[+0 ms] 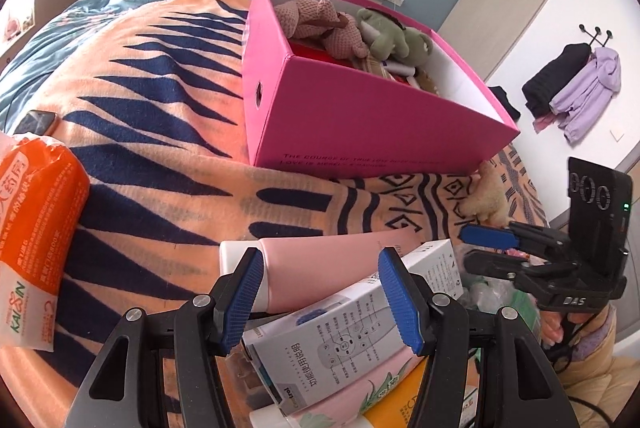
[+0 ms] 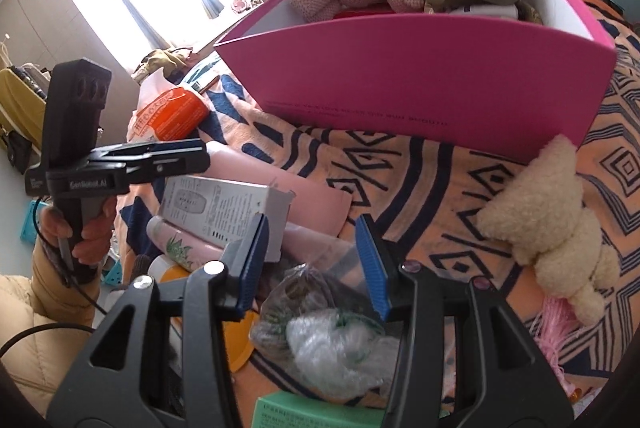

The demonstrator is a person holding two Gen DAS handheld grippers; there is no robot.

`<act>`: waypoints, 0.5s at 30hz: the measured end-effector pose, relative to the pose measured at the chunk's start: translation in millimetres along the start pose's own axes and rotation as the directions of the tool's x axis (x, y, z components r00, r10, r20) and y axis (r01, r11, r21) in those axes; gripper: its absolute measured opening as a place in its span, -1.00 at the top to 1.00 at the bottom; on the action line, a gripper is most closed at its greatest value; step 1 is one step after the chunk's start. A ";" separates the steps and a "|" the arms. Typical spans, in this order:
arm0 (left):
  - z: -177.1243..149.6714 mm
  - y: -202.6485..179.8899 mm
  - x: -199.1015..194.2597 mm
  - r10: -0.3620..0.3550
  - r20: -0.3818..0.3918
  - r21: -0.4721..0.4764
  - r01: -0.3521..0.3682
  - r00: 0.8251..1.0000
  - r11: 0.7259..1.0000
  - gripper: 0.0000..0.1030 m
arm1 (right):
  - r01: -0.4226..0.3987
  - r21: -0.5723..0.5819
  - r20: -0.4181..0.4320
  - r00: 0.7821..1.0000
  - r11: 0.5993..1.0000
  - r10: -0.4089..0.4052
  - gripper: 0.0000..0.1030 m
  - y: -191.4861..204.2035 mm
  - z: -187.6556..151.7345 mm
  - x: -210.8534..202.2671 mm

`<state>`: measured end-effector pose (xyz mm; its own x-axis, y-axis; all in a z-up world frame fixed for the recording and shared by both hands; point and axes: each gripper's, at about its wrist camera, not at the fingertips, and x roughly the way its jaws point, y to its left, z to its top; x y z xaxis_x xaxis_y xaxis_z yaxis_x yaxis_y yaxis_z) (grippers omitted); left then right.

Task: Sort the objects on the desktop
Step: 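Withdraw both tools from the box toward the pink lotion tube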

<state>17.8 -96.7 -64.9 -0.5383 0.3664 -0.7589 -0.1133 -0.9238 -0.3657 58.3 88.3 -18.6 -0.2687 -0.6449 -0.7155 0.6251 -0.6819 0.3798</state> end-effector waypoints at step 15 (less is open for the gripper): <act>0.0 13.2 -6.3 0.033 -0.023 0.000 -0.033 0.999 0.999 -0.21 | 0.003 0.069 -0.080 0.997 0.998 0.003 0.07 -11.7 3.9 34.4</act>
<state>19.7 -111.3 -65.0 -0.5224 0.3378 -0.7830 -0.0950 -0.9355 -0.3402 38.8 72.7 -45.3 -0.2079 -0.6172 -0.7588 0.5721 -0.7059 0.4175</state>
